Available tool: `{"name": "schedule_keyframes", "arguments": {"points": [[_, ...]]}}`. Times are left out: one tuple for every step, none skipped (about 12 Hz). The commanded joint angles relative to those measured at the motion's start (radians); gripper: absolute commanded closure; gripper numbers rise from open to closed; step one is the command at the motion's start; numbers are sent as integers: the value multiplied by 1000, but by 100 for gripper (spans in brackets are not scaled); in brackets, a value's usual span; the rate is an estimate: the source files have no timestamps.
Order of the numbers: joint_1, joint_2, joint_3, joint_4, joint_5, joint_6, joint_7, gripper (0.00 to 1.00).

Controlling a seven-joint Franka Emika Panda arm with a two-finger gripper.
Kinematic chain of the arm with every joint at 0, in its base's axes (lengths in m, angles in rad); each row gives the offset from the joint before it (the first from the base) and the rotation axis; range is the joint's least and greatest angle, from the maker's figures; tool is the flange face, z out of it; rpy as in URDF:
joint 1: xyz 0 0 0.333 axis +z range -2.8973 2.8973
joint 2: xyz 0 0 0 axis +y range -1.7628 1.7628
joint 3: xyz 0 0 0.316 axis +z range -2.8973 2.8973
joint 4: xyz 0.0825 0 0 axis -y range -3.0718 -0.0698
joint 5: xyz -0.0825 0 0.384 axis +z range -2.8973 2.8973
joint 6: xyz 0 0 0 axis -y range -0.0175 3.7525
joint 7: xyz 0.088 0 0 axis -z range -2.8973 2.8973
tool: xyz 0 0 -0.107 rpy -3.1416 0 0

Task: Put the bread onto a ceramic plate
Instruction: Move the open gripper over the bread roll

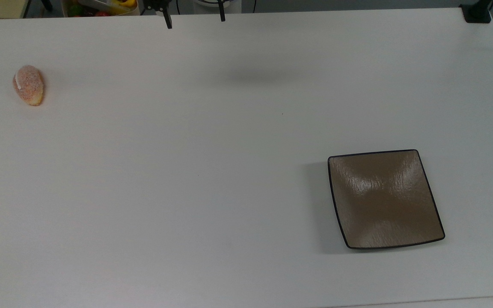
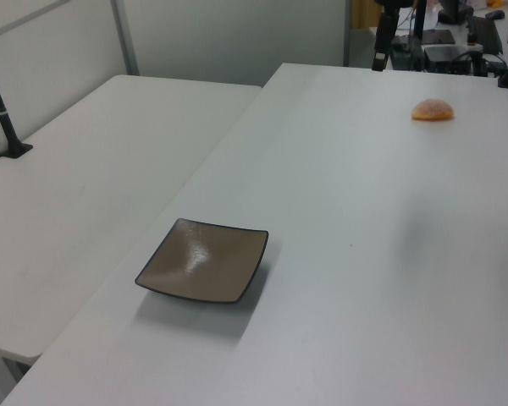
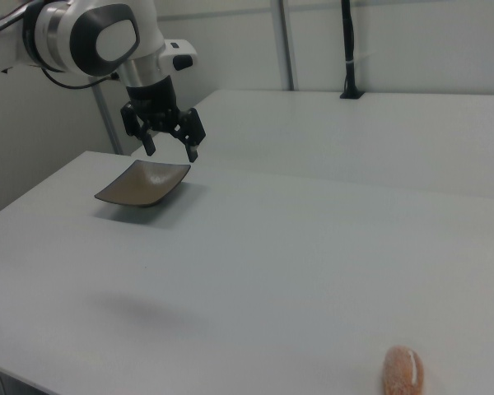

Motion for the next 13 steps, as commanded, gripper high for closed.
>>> {"name": "schedule_keyframes", "arguments": {"points": [[5, -26, -2, -27, -21, 15, -20, 0], [6, -26, -2, -27, -21, 15, -18, 0], [6, -26, -2, -27, -21, 15, -18, 0], [5, -26, -2, -27, -21, 15, -18, 0], [5, -26, -2, -27, -21, 15, -20, 0], [5, -26, -2, -27, -21, 15, -18, 0], [0, -26, -3, -27, -21, 10, -20, 0], [-6, -26, -2, -22, -28, -13, -37, 0], [-29, -32, 0, -19, -54, -60, -98, 0], [-56, -32, 9, -21, -67, -100, -201, 0], [-96, -32, 10, -22, -93, -105, -294, 0], [-145, -27, 10, -25, -116, -99, -371, 0], [-190, -17, 10, -25, -139, -84, -434, 0]]}}
